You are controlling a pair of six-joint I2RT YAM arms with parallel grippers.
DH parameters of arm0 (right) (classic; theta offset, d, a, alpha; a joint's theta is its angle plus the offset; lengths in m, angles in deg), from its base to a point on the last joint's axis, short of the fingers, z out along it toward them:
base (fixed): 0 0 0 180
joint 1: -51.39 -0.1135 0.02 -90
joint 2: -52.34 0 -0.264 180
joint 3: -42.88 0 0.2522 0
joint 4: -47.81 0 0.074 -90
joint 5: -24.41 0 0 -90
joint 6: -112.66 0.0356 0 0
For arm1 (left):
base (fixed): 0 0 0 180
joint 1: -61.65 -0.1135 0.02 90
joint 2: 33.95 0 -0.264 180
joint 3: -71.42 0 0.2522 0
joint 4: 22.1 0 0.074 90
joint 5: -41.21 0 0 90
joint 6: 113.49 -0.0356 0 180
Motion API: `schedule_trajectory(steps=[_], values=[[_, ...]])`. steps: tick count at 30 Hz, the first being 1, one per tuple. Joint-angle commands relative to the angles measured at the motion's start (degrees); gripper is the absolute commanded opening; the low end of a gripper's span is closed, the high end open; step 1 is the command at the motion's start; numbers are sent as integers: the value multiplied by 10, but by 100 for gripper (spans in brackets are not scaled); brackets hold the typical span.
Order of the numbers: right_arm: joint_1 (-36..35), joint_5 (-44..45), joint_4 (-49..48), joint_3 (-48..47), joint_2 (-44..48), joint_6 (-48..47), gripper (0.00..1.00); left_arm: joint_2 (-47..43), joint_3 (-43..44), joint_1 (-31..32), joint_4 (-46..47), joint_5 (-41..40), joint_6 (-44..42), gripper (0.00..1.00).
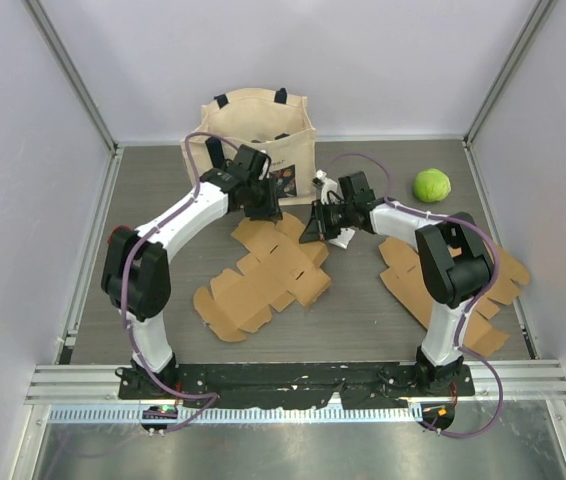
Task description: Fold the paper box
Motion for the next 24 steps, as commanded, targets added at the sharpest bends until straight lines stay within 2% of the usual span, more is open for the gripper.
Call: schedule_trajectory(steps=[1,6,15,18,20,24], values=[[0,-18,-75,23,45,30,1,25,24,-5,-33,-57,-1,34],[-3,-37,-84,35,66,23,1,26,39,-8,-26,-76,-12,26],[-17,-54,-91,47,84,10,1,65,63,-11,-38,-68,6,27],[-24,-54,-91,46,88,5,1,67,53,-12,-25,-69,3,27],[-25,-47,-91,49,90,5,1,65,42,-12,-13,-28,0,23],[-25,-46,-91,50,90,3,1,41,11,-11,7,-19,-1,24]])
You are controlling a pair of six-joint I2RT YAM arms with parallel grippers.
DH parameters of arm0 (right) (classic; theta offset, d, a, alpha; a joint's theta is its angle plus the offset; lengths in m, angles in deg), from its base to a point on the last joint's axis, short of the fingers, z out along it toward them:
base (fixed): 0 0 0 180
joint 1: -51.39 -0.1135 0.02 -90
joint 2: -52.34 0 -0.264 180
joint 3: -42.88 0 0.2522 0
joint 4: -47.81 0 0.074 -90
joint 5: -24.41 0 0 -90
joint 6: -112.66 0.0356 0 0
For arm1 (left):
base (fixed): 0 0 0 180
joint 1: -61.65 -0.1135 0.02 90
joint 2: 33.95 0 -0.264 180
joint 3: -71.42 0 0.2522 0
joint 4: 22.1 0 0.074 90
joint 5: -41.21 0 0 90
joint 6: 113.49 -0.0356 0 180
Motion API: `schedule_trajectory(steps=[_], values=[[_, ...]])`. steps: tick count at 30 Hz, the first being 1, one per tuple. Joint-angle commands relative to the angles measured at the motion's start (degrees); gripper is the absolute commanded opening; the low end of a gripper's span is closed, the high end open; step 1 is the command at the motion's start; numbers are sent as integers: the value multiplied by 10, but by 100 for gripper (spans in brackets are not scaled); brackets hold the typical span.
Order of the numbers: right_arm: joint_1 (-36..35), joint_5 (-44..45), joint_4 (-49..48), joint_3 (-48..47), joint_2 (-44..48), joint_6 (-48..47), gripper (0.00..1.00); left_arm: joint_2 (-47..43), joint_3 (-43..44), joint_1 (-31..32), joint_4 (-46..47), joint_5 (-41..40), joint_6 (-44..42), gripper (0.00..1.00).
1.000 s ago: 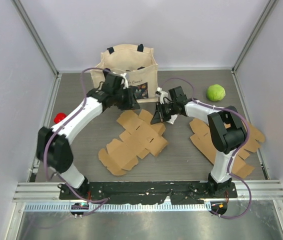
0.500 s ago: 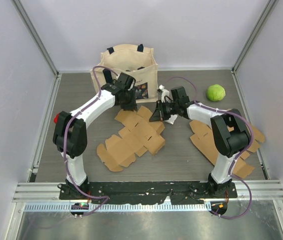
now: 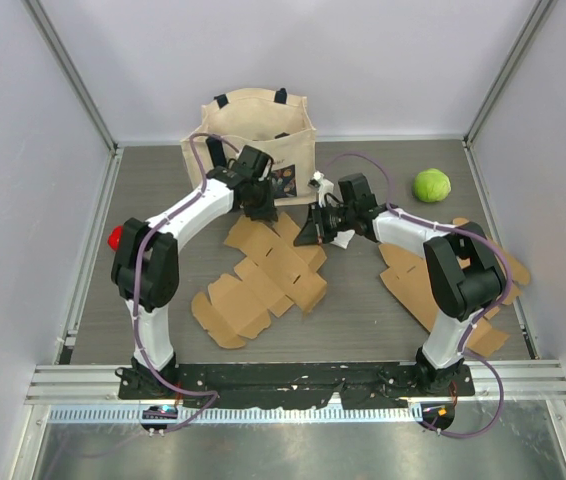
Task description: Fold the paper box
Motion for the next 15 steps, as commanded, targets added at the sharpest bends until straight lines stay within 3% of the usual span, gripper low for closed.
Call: schedule_trajectory(steps=[1,5,9,15], values=[[-5,-5,-26,1,31,-11,1,-35,-25,-4,33,19,-7,26],[-5,-4,-25,1,34,-15,1,-75,-28,-21,29,-30,-33,35],[-5,-10,-26,2,38,-18,1,-103,-56,-57,63,14,-18,39],[-12,-16,-52,13,52,-19,1,-66,-44,-58,64,94,-16,38]])
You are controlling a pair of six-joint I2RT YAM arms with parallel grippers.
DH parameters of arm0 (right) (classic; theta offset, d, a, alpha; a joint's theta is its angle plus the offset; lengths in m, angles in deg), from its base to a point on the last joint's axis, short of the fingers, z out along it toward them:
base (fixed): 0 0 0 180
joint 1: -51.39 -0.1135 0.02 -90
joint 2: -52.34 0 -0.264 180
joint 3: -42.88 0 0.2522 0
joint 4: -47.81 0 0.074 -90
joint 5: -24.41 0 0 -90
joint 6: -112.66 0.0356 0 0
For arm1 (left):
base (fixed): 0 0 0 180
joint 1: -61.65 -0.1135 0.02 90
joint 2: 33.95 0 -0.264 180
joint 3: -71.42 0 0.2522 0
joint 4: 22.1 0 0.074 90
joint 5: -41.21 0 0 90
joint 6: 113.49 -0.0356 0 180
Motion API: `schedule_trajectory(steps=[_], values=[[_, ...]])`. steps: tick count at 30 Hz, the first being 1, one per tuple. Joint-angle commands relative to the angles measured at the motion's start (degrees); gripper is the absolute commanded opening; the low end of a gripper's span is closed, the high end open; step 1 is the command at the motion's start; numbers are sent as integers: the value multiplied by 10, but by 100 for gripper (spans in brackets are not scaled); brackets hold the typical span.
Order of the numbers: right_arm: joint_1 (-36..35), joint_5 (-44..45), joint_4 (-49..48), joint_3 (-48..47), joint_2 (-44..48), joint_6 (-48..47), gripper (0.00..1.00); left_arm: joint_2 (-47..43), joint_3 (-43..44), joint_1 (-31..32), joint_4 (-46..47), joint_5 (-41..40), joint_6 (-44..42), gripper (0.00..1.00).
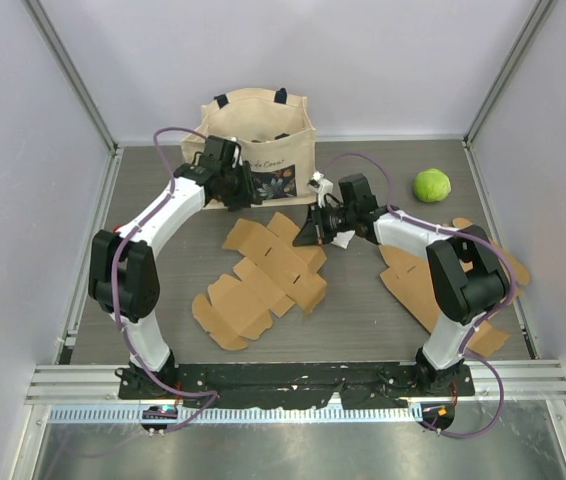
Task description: Fold the paper box
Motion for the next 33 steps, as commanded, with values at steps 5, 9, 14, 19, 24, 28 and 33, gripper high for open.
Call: schedule_trajectory(steps=[5,9,14,19,24,28,33], values=[[-12,-13,-58,10,47,-11,1,20,10,27,12,67,-12,35],[-12,7,-59,12,46,-9,1,15,6,32,14,88,-20,31],[-12,27,-66,13,42,2,1,3,-6,57,21,83,-31,24],[-11,33,-74,18,43,9,1,7,-21,74,36,92,-21,20],[-12,33,-76,19,48,9,1,16,-28,103,42,95,-17,16],[-12,21,-100,28,50,22,1,20,-44,119,57,99,-8,15],[-12,28,-103,28,45,34,1,12,-61,133,80,92,1,17]])
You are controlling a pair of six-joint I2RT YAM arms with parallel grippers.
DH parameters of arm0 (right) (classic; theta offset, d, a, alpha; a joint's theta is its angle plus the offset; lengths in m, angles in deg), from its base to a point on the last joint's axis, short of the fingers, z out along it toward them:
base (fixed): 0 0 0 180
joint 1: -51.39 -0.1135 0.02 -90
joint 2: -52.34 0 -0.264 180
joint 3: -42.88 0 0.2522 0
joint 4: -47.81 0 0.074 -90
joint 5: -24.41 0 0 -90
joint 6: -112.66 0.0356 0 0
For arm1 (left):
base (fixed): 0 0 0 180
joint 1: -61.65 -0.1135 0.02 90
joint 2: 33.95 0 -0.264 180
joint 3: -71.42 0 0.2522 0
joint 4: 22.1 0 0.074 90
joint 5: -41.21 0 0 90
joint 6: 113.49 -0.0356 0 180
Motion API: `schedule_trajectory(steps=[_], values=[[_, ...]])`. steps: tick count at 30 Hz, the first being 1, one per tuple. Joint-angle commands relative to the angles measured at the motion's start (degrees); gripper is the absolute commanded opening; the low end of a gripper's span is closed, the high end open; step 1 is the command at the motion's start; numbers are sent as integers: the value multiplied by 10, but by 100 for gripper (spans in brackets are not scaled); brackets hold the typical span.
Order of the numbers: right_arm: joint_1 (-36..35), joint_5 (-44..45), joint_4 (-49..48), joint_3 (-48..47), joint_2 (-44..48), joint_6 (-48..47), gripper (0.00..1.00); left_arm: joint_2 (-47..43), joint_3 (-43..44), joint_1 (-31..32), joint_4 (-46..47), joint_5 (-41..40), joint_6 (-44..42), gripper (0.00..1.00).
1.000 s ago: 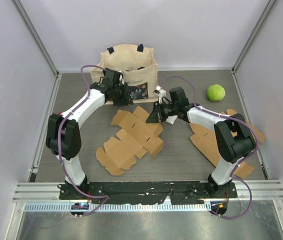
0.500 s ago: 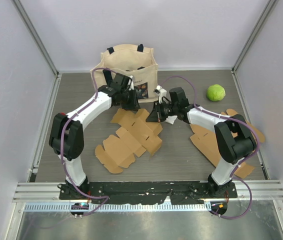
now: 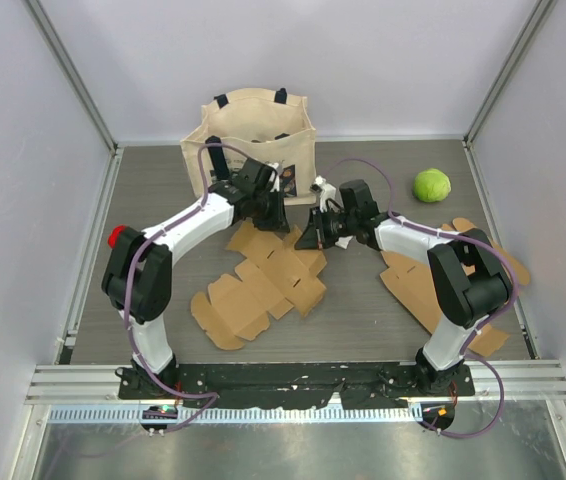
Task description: Fold the paper box
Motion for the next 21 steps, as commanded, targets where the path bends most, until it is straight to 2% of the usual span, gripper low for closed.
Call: schedule_trajectory(steps=[1,8,11,12,13,15,16,18,19,21], values=[[-4,-4,-86,-6,27,21,1,-13,-26,36,47,39,22,18],[-5,10,-98,9,41,51,1,-20,-78,56,108,26,71,24],[-5,62,-51,21,51,25,1,-59,-101,56,97,-25,73,27],[-5,75,-44,35,55,16,1,-84,-116,56,104,-39,79,31],[-5,85,-37,43,58,0,1,-136,-162,55,113,-57,91,44],[-5,105,-37,53,66,-11,1,-200,-223,55,162,-68,102,54],[-4,104,-36,51,68,-18,1,-262,-283,54,171,-83,109,59],[-1,94,-42,52,72,-19,1,-313,-336,54,173,-108,118,63],[0,90,-54,54,73,-18,1,-339,-375,51,167,-146,119,64],[2,72,-70,64,70,-11,1,-389,-397,50,125,-188,114,63]])
